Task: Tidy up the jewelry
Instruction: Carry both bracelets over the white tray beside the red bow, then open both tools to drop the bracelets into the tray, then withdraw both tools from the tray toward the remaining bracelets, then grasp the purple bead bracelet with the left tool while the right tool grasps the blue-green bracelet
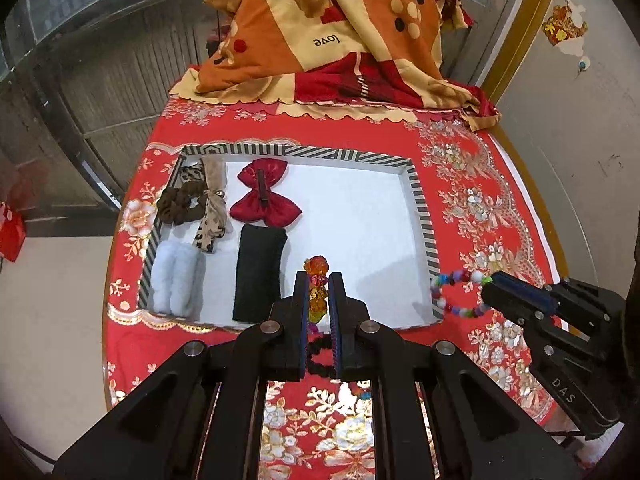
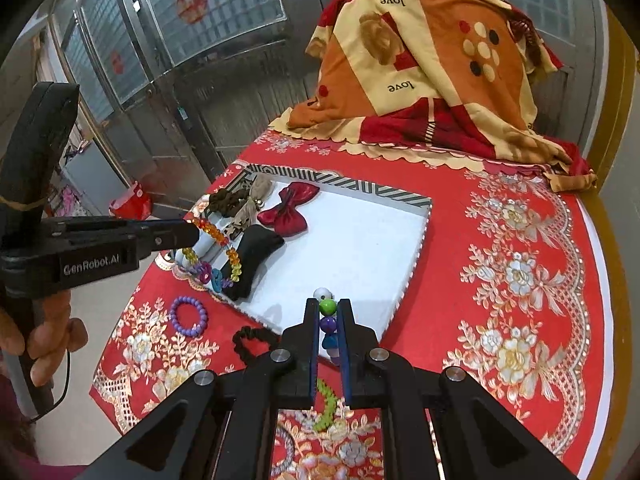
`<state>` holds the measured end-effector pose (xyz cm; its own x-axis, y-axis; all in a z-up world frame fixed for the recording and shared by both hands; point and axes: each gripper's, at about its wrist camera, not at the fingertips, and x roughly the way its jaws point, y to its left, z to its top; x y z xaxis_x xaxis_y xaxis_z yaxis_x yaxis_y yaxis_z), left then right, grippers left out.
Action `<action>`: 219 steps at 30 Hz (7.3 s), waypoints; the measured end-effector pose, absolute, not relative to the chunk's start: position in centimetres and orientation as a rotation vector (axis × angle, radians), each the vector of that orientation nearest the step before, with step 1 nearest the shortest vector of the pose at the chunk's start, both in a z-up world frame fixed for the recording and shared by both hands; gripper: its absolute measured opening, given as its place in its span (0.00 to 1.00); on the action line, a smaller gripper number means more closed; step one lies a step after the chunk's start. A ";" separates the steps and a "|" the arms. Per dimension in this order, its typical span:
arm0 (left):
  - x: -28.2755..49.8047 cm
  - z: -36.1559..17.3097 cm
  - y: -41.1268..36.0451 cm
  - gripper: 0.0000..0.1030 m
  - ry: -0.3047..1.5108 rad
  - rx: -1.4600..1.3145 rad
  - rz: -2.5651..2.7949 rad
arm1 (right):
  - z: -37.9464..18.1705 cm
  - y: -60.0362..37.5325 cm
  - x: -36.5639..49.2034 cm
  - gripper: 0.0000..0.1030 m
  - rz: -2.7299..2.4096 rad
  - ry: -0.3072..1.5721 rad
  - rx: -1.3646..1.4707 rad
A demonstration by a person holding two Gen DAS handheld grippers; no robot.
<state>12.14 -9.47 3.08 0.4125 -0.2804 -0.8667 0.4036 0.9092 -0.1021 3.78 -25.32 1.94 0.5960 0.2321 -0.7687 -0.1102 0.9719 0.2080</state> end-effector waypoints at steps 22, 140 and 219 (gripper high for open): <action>18.6 -0.9 -13.3 0.08 1.137 0.182 -0.513 | -2.1 -25.8 14.1 0.08 0.203 1.013 0.193; 5.0 -5.6 2.1 0.42 1.291 -0.079 -0.134 | -7.7 -25.2 -3.7 0.43 0.112 1.152 0.289; 10.2 -7.0 3.0 0.08 1.273 -0.066 -0.094 | -6.9 -24.0 -0.4 0.06 0.172 1.040 0.149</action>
<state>10.19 2.98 -6.97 0.2907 -0.1073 -0.9508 0.0336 0.9942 -0.1019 -0.44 -23.97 -6.87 0.4950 0.2121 -0.8426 -0.0710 0.9764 0.2041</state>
